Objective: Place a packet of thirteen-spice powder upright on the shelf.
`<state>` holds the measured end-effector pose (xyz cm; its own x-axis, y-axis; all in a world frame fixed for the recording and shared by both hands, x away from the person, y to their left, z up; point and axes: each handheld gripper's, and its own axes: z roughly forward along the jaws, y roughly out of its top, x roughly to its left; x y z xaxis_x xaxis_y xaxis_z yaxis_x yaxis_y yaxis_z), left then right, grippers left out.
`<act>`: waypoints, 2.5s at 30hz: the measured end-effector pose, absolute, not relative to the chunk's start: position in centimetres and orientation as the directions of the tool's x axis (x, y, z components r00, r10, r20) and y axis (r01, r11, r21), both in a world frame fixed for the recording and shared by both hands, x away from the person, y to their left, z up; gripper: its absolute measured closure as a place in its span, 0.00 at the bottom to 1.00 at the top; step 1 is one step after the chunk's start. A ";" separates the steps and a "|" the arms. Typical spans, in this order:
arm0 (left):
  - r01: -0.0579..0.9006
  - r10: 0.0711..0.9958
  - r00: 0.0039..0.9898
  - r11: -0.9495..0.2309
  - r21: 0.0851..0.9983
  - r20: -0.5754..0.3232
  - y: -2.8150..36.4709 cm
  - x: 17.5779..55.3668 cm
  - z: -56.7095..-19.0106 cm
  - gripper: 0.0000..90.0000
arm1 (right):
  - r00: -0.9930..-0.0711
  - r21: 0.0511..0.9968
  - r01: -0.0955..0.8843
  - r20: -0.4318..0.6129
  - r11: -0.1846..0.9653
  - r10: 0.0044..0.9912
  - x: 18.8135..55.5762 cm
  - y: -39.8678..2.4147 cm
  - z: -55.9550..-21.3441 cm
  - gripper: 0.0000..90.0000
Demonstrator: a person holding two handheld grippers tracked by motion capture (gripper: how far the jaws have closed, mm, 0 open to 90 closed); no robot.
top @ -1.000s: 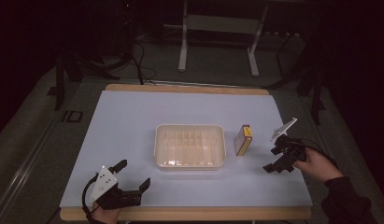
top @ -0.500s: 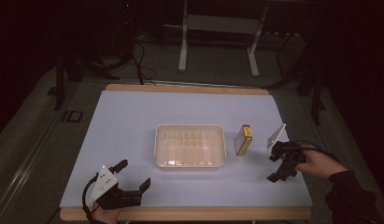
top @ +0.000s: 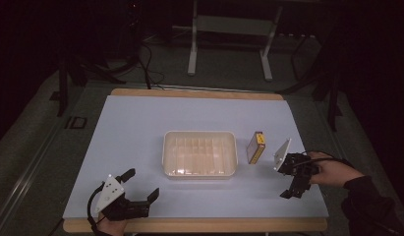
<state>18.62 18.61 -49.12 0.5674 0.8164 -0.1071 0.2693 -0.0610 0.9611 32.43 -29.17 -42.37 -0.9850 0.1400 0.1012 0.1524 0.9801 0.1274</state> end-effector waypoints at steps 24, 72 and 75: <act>0.273 0.803 0.587 -0.075 0.959 -0.104 18.4 18.7 -49.2 0.00 | -0.984 0.086 0.083 0.164 0.993 0.068 32.3 -26.0 -41.8 0.15; 0.280 0.799 0.591 -0.078 0.957 -0.108 18.1 18.7 -49.4 0.00 | -0.997 0.112 -0.064 -0.046 0.992 -0.059 36.5 -23.9 -34.4 0.22; 0.283 0.795 0.596 -0.077 0.956 -0.112 18.1 18.7 -49.4 0.00 | -0.998 0.108 -0.040 -0.056 0.993 -0.035 37.1 -23.7 -34.2 0.21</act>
